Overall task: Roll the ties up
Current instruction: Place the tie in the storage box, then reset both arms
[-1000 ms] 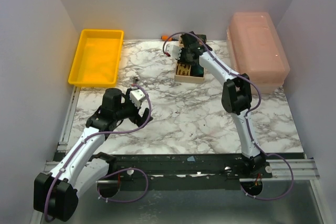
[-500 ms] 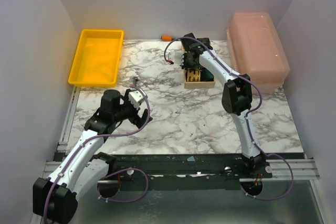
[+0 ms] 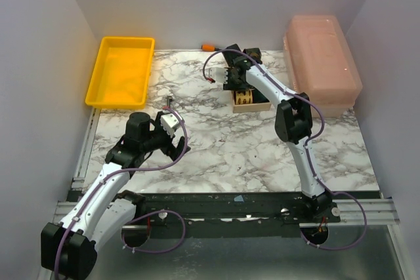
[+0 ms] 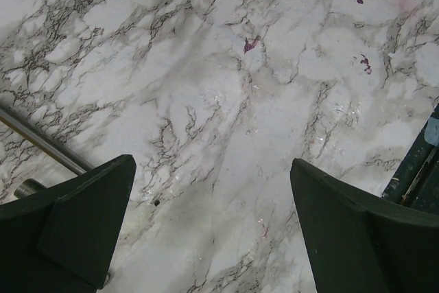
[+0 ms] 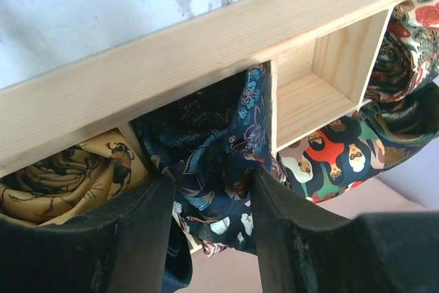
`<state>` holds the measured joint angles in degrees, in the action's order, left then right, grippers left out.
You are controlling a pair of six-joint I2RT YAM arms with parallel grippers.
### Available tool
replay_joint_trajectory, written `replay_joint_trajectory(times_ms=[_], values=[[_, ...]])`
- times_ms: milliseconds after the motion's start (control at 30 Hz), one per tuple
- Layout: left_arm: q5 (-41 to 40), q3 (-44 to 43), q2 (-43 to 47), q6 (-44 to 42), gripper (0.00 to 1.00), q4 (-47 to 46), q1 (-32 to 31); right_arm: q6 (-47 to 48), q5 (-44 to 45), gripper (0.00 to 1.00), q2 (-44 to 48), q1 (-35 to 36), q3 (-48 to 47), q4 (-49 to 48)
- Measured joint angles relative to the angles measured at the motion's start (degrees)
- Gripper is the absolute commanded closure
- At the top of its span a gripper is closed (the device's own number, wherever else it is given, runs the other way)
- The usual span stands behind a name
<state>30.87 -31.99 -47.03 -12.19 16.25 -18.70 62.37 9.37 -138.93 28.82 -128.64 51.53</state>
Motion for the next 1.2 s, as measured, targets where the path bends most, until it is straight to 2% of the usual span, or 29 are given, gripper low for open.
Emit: replay_joint_trajectory(times_ms=[300, 733, 867, 1067, 1200], values=[[-0.3, 0.0, -0.2, -0.1, 0.02, -0.1, 0.0, -2.3, -1.8, 0.35, 2.3, 0.0, 1.1, 2.1], [-2.9, -0.3, -2.0, 0.3, 0.02, -0.3, 0.0, -9.2, -9.0, 0.34, 9.9, 0.0, 1.2, -0.5], [-5.6, -1.7, -2.1, 1.8, 0.02, -0.3, 0.1, -13.4, -11.0, 0.25, 12.5, -0.6, 1.2, -2.8], [-11.5, -12.0, -7.3, 4.2, 0.02, 2.4, 0.6, -25.1, -13.9, 0.01, 17.1, -4.2, 1.5, -6.1], [-14.4, -23.2, -15.0, 4.4, 0.02, 7.1, 2.2, -34.6, -16.8, 0.00, 23.2, -11.1, 6.0, -7.7]])
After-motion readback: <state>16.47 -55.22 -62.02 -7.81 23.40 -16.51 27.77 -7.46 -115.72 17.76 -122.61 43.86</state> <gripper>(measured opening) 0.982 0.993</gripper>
